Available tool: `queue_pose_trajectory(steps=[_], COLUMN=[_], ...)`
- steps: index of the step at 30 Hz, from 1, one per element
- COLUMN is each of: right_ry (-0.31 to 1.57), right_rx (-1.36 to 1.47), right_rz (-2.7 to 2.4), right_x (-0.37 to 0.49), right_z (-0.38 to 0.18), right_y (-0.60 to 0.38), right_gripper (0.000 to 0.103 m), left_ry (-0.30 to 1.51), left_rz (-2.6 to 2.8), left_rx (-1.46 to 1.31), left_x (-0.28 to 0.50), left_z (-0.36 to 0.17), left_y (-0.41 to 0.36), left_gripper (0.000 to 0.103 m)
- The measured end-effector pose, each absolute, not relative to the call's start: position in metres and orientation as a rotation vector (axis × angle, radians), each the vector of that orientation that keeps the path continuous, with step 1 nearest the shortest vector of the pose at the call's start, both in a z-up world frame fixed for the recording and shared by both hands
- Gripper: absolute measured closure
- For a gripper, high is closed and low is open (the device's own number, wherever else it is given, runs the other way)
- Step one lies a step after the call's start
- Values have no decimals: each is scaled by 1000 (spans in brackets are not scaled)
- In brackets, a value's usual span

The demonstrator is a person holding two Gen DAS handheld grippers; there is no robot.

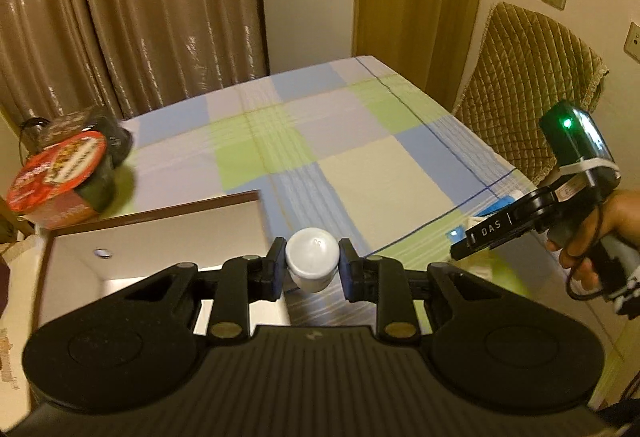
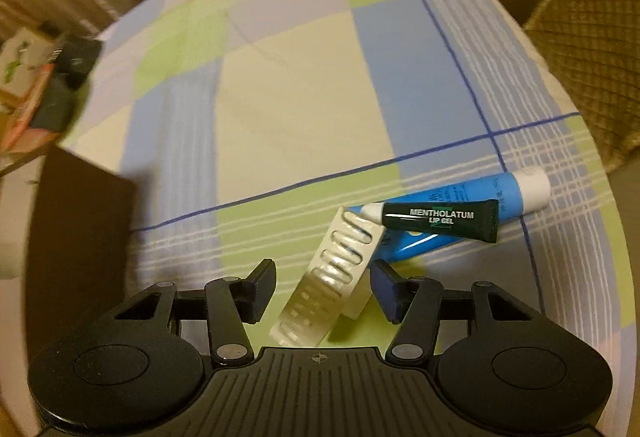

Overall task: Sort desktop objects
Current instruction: 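Grasp the white bottle with the left tool while the right tool grasps the white holder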

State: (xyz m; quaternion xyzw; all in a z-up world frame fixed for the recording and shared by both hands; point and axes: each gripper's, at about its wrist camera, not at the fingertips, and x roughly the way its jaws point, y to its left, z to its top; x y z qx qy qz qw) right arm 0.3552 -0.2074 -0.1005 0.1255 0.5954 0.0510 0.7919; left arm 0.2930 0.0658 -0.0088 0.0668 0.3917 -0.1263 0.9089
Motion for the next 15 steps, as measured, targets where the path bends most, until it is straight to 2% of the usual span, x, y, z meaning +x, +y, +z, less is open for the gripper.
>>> queue_pose_trajectory(steps=[2, 3, 9, 15], right_ry=[1290, 1292, 1282, 1217], right_rx=[255, 242, 174, 138], right_rz=[90, 88, 154, 270], right_x=[354, 352, 321, 301], right_z=[-106, -107, -96, -49], right_y=[-202, -199, -185, -152], right_gripper=[72, 75, 76, 76], left_ry=[805, 806, 818, 823], left_rz=[-256, -253, -244, -242], left_rx=[136, 136, 138, 155], left_x=[288, 286, 266, 252], left_z=[-7, -7, -6, -6], left_y=[81, 88, 133, 172], left_gripper=[81, 81, 81, 81])
